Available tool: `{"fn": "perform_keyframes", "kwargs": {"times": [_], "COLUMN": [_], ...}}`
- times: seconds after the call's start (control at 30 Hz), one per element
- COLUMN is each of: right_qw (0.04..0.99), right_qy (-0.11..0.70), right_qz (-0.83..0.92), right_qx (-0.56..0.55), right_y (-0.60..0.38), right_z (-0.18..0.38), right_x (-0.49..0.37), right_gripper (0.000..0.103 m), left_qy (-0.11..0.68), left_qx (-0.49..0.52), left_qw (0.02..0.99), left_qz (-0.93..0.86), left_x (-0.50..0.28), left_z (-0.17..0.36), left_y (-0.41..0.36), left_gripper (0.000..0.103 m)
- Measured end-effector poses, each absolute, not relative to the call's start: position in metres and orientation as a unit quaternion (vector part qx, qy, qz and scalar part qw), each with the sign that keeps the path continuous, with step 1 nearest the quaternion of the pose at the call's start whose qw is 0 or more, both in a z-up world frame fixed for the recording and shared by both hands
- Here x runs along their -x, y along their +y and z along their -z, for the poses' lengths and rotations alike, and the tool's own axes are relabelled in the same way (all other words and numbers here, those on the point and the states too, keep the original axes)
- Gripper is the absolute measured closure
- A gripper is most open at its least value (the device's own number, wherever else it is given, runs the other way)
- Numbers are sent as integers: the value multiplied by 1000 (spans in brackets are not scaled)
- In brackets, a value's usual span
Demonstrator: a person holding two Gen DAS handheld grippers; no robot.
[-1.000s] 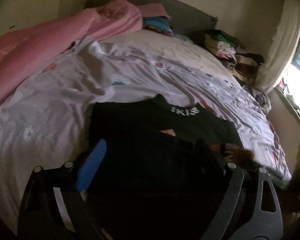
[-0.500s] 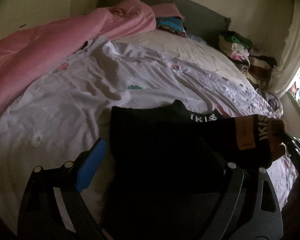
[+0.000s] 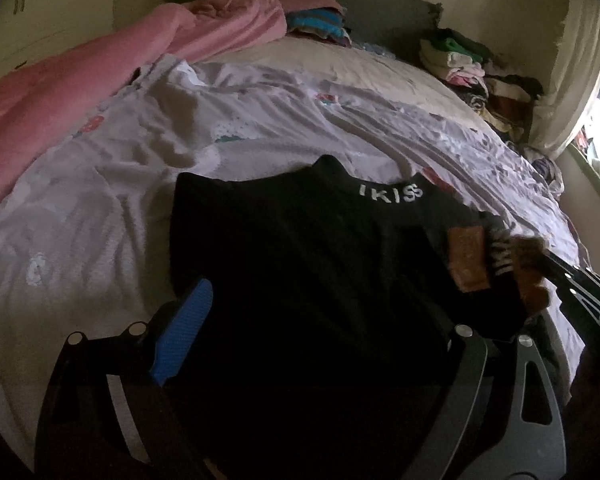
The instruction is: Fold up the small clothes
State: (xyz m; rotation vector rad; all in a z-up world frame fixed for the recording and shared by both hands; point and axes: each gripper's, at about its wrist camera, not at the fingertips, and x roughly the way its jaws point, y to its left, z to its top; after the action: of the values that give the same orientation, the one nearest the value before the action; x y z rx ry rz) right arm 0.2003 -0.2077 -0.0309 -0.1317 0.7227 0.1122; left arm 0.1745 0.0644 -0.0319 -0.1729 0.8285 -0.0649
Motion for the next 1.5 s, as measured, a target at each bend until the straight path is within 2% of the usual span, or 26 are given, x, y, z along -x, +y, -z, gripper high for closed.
{"fn": "perform_keyframes", "kwargs": {"times": [0.07,0.1,0.13,0.3,0.33,0.37,0.47,0.7,1.07,1.27,1.4,1.43,1.5], "right_qw": [933,934,935,932,929,925,907,882,901,908,916,918,923], "right_qy": [350,349,347,352,358,366,398,457,423,409,393,388,377], "right_qz": [-49,-45,-41,-71,-82,-95,-129,-99,-94,-85,-82,-80,-77], "right_qx": [63,62,62,51,48,46,45,60,34,23,18,17,13], "right_y": [-211,-212,-212,-203,-199,-194,-178,-171,-185,-192,-197,-197,-200], "right_z": [31,30,29,28,29,31,42,77,62,52,44,41,35], "right_x": [-200,-199,-198,-191,-191,-191,-194,-204,-187,-178,-170,-168,-162], "right_gripper": [82,65,59,59,59,59,59,59,56,43,25,18,13], "left_qy": [403,403,403,420,427,435,462,469,453,433,420,417,408], "left_qx": [79,76,71,54,55,55,53,56,65,52,49,51,54], "left_qw": [911,911,912,905,902,898,885,881,888,898,904,905,909], "left_qz": [35,37,37,33,32,33,33,39,48,57,62,62,61], "left_x": [-175,-175,-175,-181,-181,-183,-185,-183,-175,-165,-158,-157,-155], "left_z": [33,33,34,41,44,47,63,69,59,46,37,35,30], "left_y": [61,59,57,51,52,53,56,61,59,52,49,50,50], "left_gripper": [20,20,20,20,22,30,38,38,37,27,18,13,10]}}
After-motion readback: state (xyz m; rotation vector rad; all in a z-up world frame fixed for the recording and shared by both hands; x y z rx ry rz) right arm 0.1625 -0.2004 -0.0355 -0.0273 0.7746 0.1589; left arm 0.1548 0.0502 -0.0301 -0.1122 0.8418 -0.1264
